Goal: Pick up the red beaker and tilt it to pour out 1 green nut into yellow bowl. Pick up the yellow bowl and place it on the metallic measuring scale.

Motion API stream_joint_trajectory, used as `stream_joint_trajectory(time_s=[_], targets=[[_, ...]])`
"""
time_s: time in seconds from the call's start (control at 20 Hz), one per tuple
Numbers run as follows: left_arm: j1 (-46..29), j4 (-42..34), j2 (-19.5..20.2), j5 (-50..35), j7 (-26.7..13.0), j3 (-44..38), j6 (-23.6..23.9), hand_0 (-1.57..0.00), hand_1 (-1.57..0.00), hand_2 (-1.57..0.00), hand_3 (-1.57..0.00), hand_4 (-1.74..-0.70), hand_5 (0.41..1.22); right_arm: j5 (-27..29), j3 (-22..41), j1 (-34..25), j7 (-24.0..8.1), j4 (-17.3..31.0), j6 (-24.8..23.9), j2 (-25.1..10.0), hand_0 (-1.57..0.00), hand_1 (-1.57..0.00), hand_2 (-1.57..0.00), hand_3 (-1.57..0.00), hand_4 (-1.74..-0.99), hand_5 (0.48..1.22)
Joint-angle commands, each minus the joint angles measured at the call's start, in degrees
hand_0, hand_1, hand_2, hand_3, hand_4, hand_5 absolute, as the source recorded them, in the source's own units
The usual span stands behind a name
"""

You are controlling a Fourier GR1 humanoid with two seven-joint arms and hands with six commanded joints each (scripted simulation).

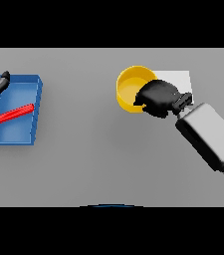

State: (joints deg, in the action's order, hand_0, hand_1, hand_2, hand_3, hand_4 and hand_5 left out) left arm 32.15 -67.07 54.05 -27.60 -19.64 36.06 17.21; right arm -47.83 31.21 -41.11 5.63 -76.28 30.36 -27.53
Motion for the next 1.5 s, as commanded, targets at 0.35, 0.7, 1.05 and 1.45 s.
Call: stream_joint_trajectory(time_s=[0.35,0.7,1.05,1.45], targets=[[-0.65,-0.85,0.85,-0.94,-0.87,-0.48,-0.40,0.00,0.00,0.00,0.00,-0.73,0.727,-0.98,-4.24,-2.18,3.17,10.57,-7.11,-2.37,-1.57,-1.57,-1.54,-1.14,-1.741,1.221],[-0.60,-1.18,0.60,-0.24,-2.60,0.21,0.60,0.00,0.00,0.00,0.00,-0.72,0.725,-2.12,-6.52,-4.75,4.29,23.93,-13.13,-1.68,-1.57,-1.57,-1.50,-1.17,-1.741,1.221],[-0.35,-1.12,0.33,0.00,-3.18,0.50,0.68,0.00,0.00,0.00,0.00,-0.72,0.710,-2.18,-8.59,-6.80,6.25,34.98,-16.39,0.11,-1.57,-1.57,-1.42,-1.35,-1.741,1.221],[0.61,0.76,-0.76,-0.03,-2.67,0.52,-0.59,0.00,0.00,0.00,0.00,-0.73,0.717,-1.08,-9.95,-7.77,5.67,38.35,-13.62,1.89,-1.33,-1.46,-1.42,-1.20,-1.741,1.221]])
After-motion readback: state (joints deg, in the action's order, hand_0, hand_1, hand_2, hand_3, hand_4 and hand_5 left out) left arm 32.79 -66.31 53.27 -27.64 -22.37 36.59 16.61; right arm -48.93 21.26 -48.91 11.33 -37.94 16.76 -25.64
